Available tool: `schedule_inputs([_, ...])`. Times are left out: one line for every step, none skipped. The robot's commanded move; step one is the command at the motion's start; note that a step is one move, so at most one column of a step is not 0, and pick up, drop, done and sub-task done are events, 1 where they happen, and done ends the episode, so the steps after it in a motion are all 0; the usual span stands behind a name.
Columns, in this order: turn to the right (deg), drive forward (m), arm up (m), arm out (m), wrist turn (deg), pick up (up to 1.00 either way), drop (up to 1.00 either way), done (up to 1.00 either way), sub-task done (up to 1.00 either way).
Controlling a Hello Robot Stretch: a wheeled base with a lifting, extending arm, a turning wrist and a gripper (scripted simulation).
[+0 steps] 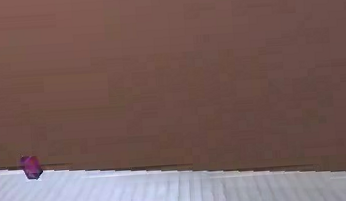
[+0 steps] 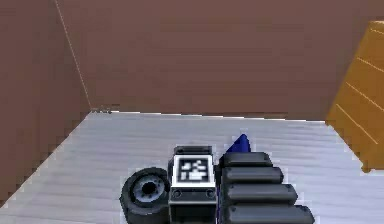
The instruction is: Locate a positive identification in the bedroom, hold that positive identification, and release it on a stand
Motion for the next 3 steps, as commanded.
schedule_inputs([-39.0,0.00,0.00,0.00,0.0,0.00,0.00,0.00,0.00])
schedule_inputs([0.0,1.00,0.00,0.00,0.0,0.00,0.00,0.00,0.00])
schedule_inputs([0.0,0.15,0.00,0.00,0.0,0.00,0.00,0.00,0.00])
